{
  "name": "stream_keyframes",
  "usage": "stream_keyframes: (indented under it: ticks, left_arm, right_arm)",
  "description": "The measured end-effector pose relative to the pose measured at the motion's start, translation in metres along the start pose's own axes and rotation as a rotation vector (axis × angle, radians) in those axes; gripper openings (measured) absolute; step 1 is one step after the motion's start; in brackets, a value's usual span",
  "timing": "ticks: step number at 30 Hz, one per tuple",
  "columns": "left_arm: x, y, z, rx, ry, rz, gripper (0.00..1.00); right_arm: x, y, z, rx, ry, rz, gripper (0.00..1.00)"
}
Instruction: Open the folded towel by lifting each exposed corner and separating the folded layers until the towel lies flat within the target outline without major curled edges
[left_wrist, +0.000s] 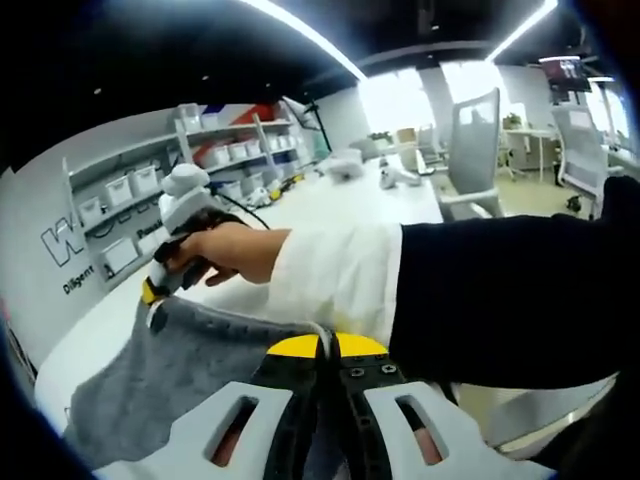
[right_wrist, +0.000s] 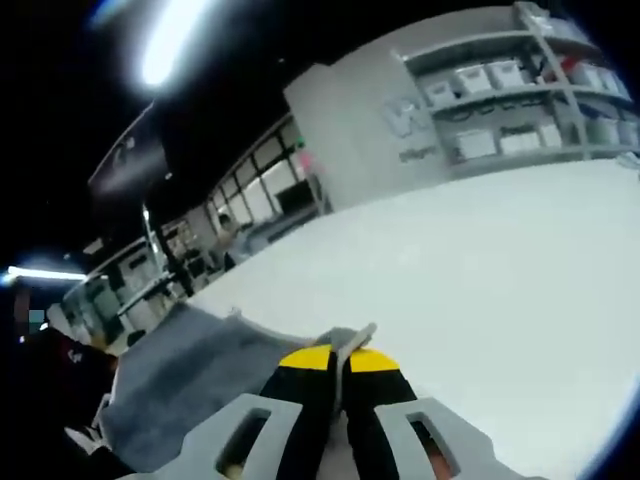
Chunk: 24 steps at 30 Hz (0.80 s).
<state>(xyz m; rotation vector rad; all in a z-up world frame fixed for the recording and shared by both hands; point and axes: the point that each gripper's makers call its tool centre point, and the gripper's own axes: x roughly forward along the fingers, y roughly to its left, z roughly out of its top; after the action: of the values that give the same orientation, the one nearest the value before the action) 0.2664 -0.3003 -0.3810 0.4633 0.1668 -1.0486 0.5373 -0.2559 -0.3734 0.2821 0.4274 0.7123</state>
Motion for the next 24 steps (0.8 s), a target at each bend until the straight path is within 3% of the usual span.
stream_keyframes:
  ticks: [4,24]
  left_arm:
    - [-0.001,-0.007,0.001,0.0,-0.005,-0.016,0.03]
    - [0.007,-0.031,0.011,0.001,-0.028,-0.048,0.03]
  right_arm:
    - [-0.007,0.0,-0.003,0.056,0.012,0.017,0.0]
    - [-0.037,-0.012,-0.016,0.024,0.019,-0.002,0.0]
